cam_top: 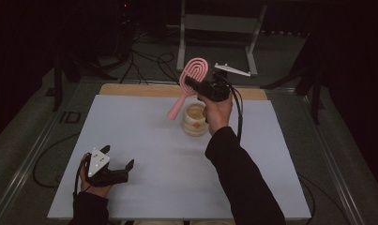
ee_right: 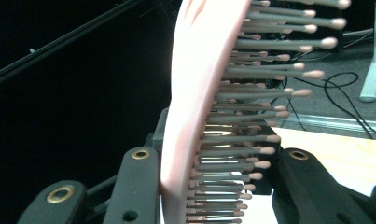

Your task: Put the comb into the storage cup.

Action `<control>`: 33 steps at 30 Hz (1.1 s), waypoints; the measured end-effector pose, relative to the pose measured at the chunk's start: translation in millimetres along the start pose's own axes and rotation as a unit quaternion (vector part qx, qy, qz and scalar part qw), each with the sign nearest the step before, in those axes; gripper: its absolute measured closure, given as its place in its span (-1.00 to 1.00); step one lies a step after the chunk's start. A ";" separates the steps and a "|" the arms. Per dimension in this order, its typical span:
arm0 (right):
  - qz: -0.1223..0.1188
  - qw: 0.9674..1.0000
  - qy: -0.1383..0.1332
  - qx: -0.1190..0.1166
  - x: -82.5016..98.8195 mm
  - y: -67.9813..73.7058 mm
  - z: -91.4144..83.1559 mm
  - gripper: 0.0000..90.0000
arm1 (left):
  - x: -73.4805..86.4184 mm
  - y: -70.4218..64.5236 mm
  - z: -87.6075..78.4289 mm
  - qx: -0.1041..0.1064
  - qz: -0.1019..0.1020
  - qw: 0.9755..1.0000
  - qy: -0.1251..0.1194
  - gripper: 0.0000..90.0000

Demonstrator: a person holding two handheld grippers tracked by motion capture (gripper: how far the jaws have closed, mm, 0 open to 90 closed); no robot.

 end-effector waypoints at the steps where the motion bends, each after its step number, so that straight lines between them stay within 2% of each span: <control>1: -0.001 1.000 0.001 0.001 0.0 -0.3 -0.1 0.42 | 0.0 0.0 0.0 0.000 0.000 1.000 0.000 -0.97; 18: -0.006 1.000 -0.001 0.017 -2.5 -8.2 -1.6 0.42 | 0.2 0.0 0.1 0.001 0.000 1.000 0.000 -0.97; 33: -0.006 0.999 -0.010 0.041 -8.8 -23.1 -9.7 0.42 | 0.2 -0.5 0.2 0.001 0.000 1.000 0.000 -0.97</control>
Point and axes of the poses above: each handheld gripper's, and its own axes: z roughly forward along the jaws, x roughly out of its underside, y roughly to its left, the point moved 4 cm from there along z, roughly forward along the jaws
